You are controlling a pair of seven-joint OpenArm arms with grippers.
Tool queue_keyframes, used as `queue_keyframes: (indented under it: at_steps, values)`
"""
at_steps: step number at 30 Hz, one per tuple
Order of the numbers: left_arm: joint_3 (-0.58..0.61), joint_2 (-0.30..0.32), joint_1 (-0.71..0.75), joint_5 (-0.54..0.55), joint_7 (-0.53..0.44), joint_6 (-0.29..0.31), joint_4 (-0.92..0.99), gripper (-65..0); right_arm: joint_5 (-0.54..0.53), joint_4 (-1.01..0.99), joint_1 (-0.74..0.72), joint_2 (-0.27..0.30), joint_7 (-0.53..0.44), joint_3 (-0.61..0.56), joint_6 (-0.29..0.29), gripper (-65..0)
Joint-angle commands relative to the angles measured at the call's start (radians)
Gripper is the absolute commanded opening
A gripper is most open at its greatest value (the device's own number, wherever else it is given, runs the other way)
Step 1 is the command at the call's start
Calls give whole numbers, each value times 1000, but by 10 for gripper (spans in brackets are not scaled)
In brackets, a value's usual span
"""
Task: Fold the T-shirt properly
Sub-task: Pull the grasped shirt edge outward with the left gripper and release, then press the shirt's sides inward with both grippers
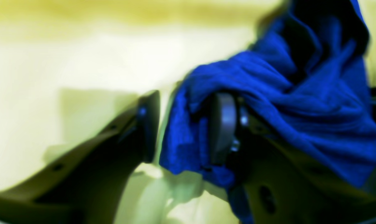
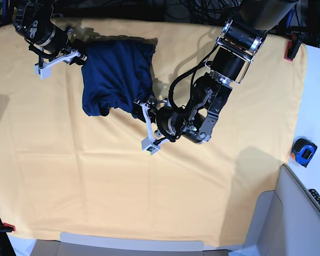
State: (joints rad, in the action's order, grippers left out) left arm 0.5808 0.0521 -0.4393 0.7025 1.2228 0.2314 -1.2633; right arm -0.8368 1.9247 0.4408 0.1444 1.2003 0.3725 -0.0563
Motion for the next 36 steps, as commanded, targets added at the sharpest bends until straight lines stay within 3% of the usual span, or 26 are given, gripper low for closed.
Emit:
queue_keyframes:
  at_steps: [1, 10, 17, 29, 33, 36]
  values:
    - [-5, -4, -26, 13, -16, 4, -40, -364, 3, 15, 6, 10, -4, 33, -1, -445]
    - [-14, 39, -20, 15, -22, 4, -189, -363, -74, 17, 0, 8, -4, 227, -3, -443]
    - [-213, 51, 12, 15, -16, 4, -329, -363, -151, 17, -9, 8, -4, 356, -3, -445]
    - [-242, 108, 127, 15, -15, 7, -390, -364, -155, 17, -35, 10, -4, 368, -1, -446]
    - [-244, 124, 213, 15, -15, 7, -533, -365, -207, 32, -70, 14, -4, 368, 5, -444]
    - [-239, 122, 267, 15, -15, 7, -654, -409, -230, 74, -109, 8, -6, 362, 5, -442]
